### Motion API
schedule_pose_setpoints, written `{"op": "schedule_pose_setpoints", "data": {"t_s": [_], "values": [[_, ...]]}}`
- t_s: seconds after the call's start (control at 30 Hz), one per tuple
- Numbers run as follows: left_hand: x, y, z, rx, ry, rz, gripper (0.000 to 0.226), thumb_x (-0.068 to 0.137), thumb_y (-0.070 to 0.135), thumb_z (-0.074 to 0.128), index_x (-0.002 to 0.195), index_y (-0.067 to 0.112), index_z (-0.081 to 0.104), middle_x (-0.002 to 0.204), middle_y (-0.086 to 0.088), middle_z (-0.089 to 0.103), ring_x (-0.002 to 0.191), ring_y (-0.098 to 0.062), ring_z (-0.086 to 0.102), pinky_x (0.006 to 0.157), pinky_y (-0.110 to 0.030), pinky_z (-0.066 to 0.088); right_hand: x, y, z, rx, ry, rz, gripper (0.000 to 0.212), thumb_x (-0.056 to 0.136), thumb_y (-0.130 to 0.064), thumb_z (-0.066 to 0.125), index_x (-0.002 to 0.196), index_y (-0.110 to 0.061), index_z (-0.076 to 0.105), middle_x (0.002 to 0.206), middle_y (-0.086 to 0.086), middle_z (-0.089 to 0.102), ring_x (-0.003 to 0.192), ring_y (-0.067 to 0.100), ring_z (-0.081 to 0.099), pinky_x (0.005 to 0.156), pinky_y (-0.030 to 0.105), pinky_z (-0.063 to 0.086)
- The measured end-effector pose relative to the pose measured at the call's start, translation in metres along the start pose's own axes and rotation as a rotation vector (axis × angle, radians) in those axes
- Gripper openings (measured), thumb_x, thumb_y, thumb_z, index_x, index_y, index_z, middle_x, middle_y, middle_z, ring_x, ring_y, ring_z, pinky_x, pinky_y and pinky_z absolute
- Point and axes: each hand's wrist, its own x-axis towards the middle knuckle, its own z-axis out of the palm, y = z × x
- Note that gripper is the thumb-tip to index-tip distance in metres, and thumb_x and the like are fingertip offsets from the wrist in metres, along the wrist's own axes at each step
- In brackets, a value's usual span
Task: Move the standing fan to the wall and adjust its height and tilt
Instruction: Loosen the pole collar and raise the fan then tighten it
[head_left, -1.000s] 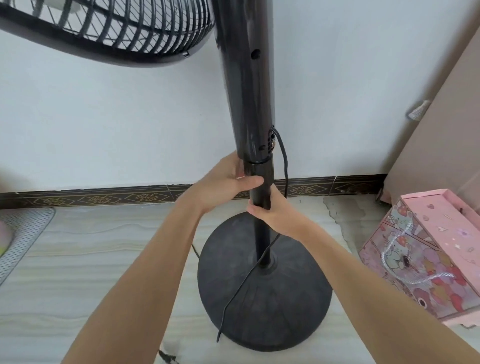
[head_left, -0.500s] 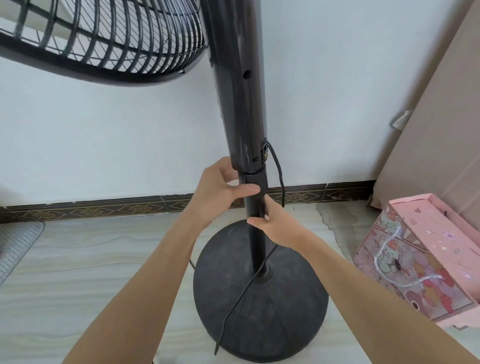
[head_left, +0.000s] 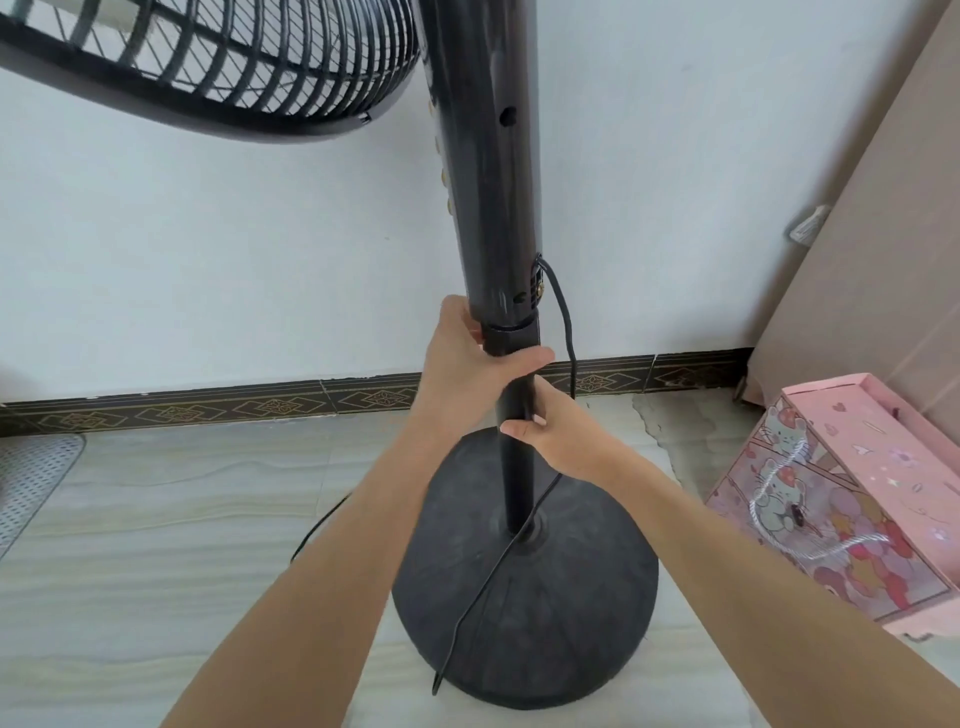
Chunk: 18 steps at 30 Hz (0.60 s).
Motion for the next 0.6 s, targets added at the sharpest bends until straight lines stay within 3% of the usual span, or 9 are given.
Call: {"op": "schedule_pose_setpoints", "data": {"t_s": [0.07,0.17,0.23,0.33,0.4,0.43,0.53,0.6], "values": [[0.002,-0.001,0.004,0.011,0.035,-0.014,0.059,0.066,0.017,0.081,0.111,0.011,0.045,0.098,0.005,0.059,0.086,0.002,0.056,0.074,-0.013,0.047,0.0,0.001,0.0,0.017,-0.003,-0.002,0.045,0.09,-0.013,0.055,0.132,-0.016,0.039,0.134,0.002,0.052,0.126,0.019,0.045,0.105,0.032,0.033],[0.006,-0.005,-0.014,-0.109,-0.297,-0.087,0.052,0.078,0.01,0.069,0.125,0.013,0.047,0.115,0.0,0.062,0.108,-0.013,0.057,0.096,-0.03,0.047,0.001,0.002,0.0,0.028,-0.023,-0.003,0.044,0.09,-0.013,0.056,0.131,-0.016,0.04,0.132,0.001,0.053,0.125,0.018,0.046,0.109,0.037,0.034],[0.006,-0.006,-0.023,-0.124,-0.393,-0.057,0.043,0.081,0.002,0.063,0.121,0.013,0.052,0.111,0.0,0.065,0.107,-0.012,0.06,0.092,-0.029,0.048,0.001,0.003,0.001,0.031,-0.019,-0.005,0.044,0.089,-0.013,0.056,0.13,-0.017,0.041,0.131,0.0,0.053,0.124,0.018,0.047,0.11,0.039,0.034],[0.001,0.0,-0.013,0.035,-0.111,0.004,0.037,0.069,0.01,0.078,0.098,0.018,0.057,0.091,0.01,0.066,0.083,0.005,0.061,0.072,-0.014,0.047,-0.001,0.002,0.002,0.026,-0.005,0.0,0.044,0.09,-0.013,0.056,0.131,-0.016,0.041,0.132,0.001,0.053,0.125,0.018,0.047,0.108,0.036,0.034],[-0.004,0.003,0.002,0.106,0.106,-0.001,0.053,0.061,0.022,0.083,0.1,0.015,0.049,0.092,0.006,0.062,0.083,-0.003,0.06,0.069,-0.019,0.048,-0.002,0.001,0.002,0.029,-0.005,-0.001,0.044,0.09,-0.013,0.055,0.131,-0.015,0.041,0.133,0.002,0.053,0.125,0.017,0.047,0.106,0.032,0.034],[-0.003,0.003,0.006,0.093,0.125,-0.016,0.058,0.061,0.023,0.084,0.103,0.014,0.046,0.095,0.004,0.062,0.086,-0.008,0.06,0.072,-0.023,0.049,-0.002,0.0,0.002,0.031,-0.006,-0.002,0.044,0.09,-0.013,0.055,0.131,-0.015,0.04,0.133,0.002,0.053,0.124,0.017,0.047,0.105,0.031,0.034],[0.001,0.003,-0.006,-0.03,-0.182,-0.084,0.048,0.075,0.01,0.073,0.116,0.013,0.049,0.106,-0.002,0.064,0.099,-0.018,0.061,0.083,-0.027,0.051,-0.001,0.0,0.001,0.037,-0.017,0.003,0.044,0.09,-0.012,0.055,0.132,-0.016,0.04,0.13,0.0,0.053,0.125,0.017,0.046,0.105,0.031,0.034],[0.002,0.0,-0.021,-0.049,-0.337,-0.057,0.038,0.082,0.002,0.063,0.117,0.014,0.053,0.109,0.0,0.066,0.107,-0.015,0.061,0.09,-0.028,0.05,0.0,0.001,0.001,0.032,-0.018,0.008,0.045,0.09,-0.013,0.055,0.132,-0.017,0.04,0.13,-0.001,0.053,0.126,0.017,0.046,0.107,0.033,0.034]]}}
